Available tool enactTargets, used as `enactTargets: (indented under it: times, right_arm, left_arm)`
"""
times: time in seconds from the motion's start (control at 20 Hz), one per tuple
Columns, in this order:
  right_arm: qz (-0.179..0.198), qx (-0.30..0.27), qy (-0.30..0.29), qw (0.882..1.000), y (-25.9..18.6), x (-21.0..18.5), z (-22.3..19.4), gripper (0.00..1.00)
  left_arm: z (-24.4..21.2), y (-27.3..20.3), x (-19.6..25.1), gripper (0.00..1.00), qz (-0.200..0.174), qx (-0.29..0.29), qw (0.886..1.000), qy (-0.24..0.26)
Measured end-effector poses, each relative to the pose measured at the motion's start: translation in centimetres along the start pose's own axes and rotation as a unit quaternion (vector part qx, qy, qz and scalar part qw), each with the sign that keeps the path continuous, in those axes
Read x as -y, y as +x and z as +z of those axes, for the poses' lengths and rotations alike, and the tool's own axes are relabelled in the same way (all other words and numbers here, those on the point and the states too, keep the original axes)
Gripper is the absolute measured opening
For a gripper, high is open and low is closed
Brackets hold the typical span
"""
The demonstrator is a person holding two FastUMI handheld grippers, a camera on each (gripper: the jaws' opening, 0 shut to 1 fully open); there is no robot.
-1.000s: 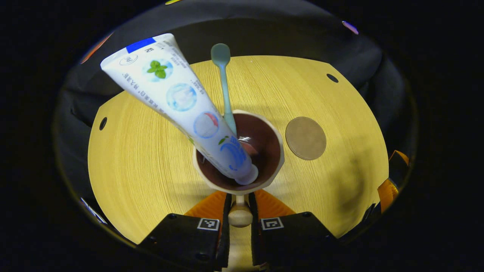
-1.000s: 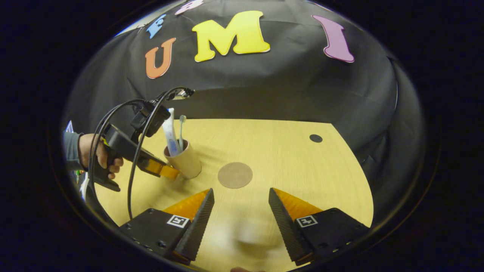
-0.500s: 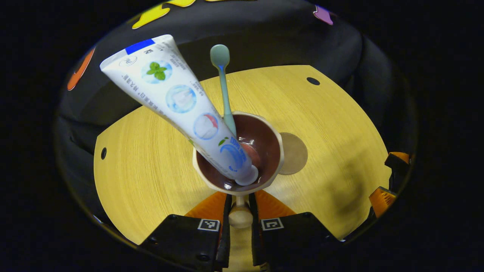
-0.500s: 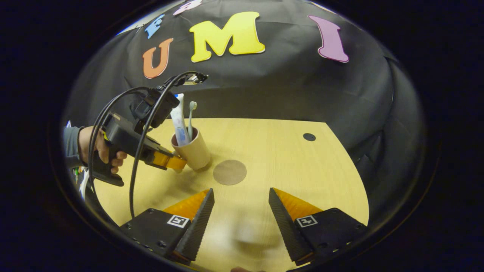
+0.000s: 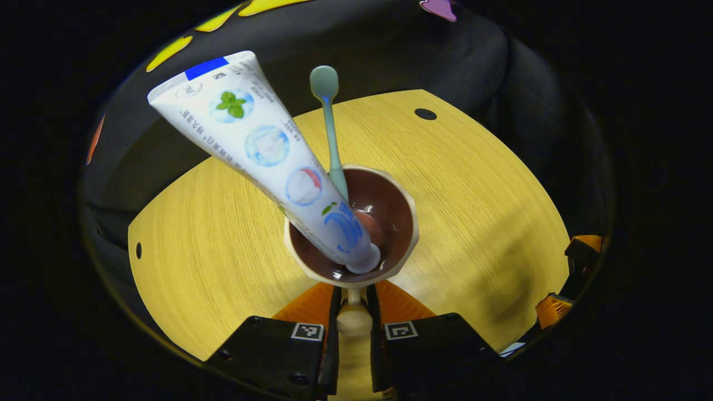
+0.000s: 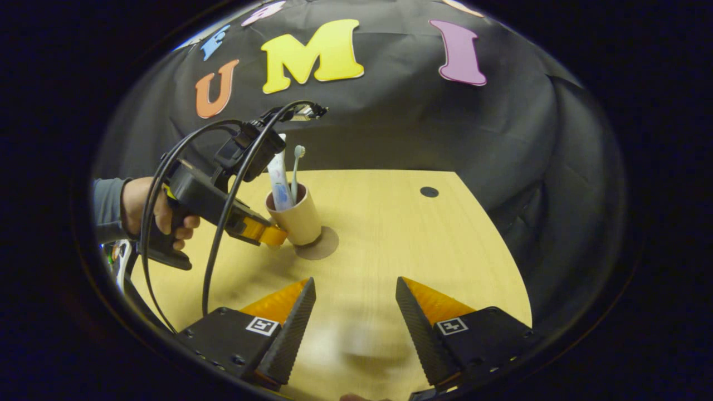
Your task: Put the toothbrush and toothpaste on the desktop into the cup, then pick up the cup and place it on the coaster on the desktop.
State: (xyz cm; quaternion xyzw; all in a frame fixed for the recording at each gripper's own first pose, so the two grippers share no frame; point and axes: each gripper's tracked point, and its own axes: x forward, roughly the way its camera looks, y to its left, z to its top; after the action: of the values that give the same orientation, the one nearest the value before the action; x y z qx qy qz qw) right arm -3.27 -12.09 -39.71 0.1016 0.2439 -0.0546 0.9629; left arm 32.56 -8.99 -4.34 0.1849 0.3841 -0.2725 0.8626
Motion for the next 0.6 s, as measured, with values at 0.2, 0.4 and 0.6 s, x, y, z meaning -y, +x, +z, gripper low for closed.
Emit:
enactTargets:
  times: [0.2,0.4,0.6]
  right_arm:
    - [-0.012,0.000,0.013,1.000,-0.6,1.4,-0.5,0.87]
    - [-0.019,-0.005,0.022,1.000,-0.7,2.2,-1.2,0.87]
    - [-0.020,-0.001,0.021,1.000,-0.8,1.7,-0.9,0.87]
  left_arm:
    - [-0.6,-0.4,-0.1,0.25,-0.005,-0.015,1.000,0.004]
    - [-0.2,-1.7,0.4,0.26,-0.012,-0.032,0.999,-0.003]
    - [1.6,-3.4,0.2,0.42,0.008,0.000,1.000,0.017]
